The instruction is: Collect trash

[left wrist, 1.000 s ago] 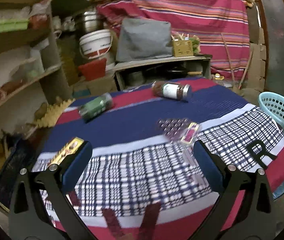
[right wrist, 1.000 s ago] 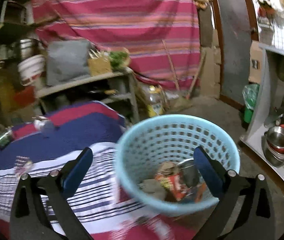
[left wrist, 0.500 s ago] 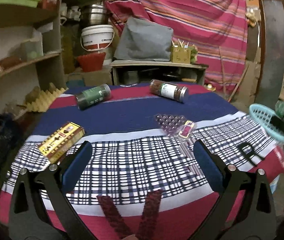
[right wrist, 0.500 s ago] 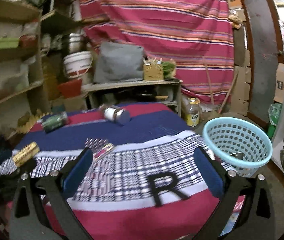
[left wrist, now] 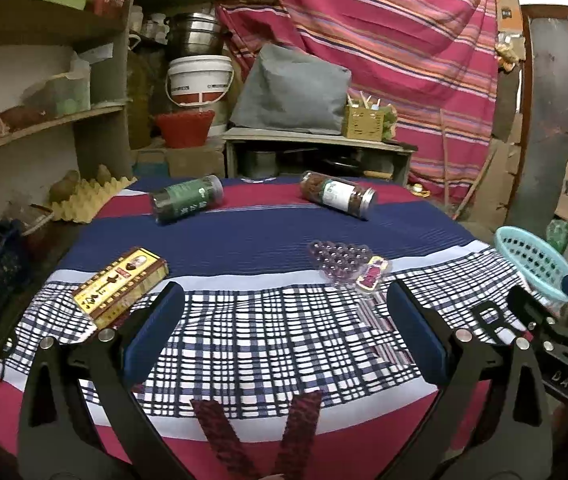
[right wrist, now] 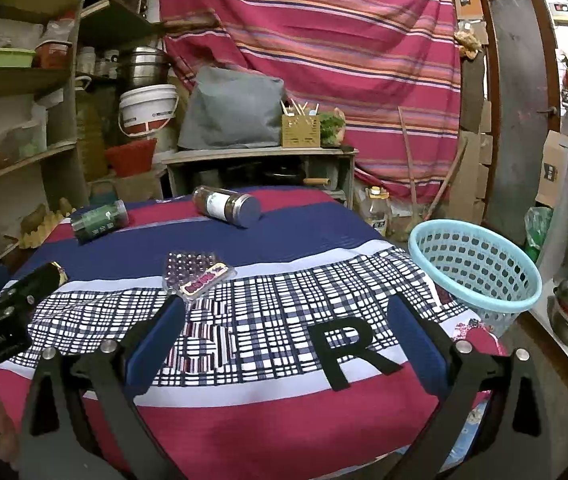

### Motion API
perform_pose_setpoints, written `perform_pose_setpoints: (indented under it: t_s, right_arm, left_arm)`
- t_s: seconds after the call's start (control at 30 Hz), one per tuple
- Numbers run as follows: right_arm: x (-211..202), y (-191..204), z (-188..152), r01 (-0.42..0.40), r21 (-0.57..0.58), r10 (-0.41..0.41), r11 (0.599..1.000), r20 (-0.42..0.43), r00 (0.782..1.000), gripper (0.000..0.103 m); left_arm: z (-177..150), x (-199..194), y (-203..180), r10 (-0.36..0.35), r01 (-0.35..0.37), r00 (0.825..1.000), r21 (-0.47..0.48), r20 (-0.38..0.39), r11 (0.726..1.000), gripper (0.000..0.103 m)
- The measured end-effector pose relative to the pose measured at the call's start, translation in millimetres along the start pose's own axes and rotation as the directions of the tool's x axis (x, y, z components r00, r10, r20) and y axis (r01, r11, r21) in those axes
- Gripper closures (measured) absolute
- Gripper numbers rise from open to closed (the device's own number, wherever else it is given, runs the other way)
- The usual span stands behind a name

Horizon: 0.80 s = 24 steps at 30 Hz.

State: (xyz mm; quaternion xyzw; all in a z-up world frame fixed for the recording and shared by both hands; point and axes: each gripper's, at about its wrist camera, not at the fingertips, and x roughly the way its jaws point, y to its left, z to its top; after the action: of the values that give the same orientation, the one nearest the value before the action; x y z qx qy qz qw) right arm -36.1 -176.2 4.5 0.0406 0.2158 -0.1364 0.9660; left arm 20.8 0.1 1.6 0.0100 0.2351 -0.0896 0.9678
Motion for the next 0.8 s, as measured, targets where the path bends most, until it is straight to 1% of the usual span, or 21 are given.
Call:
perform_pose_setpoints:
  t_s: [0.07,0.2,0.47,0.8]
  right_arm:
    - [-0.3,0.1,0.2,0.002,-0.003,-0.001,1.000,0.007,1.000,0.005]
    - [1.1,1.5,0.2,0.003,-0.010,-0.003,1.000,0.011,1.000,0.005]
    - [1.8,1.1,2.5,-0.006,-0.005,0.006,1.000,0.016,1.000,0.005]
    - [2.1,1.5,2.5,-0.010,0.000,0.010,1.000,0.013,1.000,0.005]
  left_arm:
    - [-0.2,0.1,-3.0,0.024,-0.024,1.000,0.018,0.004,1.000,0.005]
    - [-0.8,0.2,-7.9,0.039,-0.040,0.999,0.038,0.009,0.998,0.005]
    - [-2.5,-3.7,-13.5,0.051,-0.053,0.998,0.060,0.029,0.997,0.005]
    - [-3.7,-4.2,-17.5,0.063,-0.065,0.998,0.077,0.029,0.995,0.005]
